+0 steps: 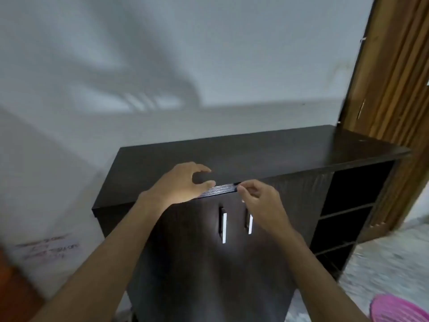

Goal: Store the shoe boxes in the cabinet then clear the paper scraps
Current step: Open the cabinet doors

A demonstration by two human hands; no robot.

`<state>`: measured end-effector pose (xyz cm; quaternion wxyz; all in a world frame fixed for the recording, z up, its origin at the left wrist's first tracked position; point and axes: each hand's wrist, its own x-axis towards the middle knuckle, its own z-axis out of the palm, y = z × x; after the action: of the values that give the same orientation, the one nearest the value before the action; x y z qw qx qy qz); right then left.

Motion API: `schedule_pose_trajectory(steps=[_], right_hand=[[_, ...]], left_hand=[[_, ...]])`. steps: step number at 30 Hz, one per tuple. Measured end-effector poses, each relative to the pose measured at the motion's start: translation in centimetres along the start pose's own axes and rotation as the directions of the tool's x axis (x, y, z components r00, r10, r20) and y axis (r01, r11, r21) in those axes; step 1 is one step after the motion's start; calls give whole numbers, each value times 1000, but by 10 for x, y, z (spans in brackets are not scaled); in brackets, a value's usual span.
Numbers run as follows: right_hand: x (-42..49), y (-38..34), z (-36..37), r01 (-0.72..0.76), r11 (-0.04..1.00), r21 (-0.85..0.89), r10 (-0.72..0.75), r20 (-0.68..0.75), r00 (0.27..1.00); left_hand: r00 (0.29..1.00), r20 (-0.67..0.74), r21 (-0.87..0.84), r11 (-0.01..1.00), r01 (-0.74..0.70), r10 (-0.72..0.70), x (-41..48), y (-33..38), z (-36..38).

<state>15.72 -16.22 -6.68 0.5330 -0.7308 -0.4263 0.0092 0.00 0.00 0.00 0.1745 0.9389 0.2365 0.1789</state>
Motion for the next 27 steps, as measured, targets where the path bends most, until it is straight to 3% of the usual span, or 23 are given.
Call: schedule_pose_trajectory(steps=[4, 9, 19, 24, 27], right_hand=[[-20, 19, 29, -139, 988, -64, 145, 106, 984], [-27, 29, 53, -206, 978, 32, 199, 143, 969], [-37, 29, 80, -233, 929, 289, 257, -50, 965], [-48, 23, 77, -286, 940, 185, 297, -31, 954], [-61, 13, 69, -322, 924, 209, 332, -14, 943]], left_hand=[[998, -59, 70, 998, 4, 0, -7, 1, 22], [985, -174, 99, 995, 8, 10, -10, -5, 38], [974, -218, 108, 994, -30, 53, -4, -13, 39], [972, -223, 82, 995, -50, 67, -4, -16, 40], [979, -197, 74, 996, -45, 59, -2, -17, 38]])
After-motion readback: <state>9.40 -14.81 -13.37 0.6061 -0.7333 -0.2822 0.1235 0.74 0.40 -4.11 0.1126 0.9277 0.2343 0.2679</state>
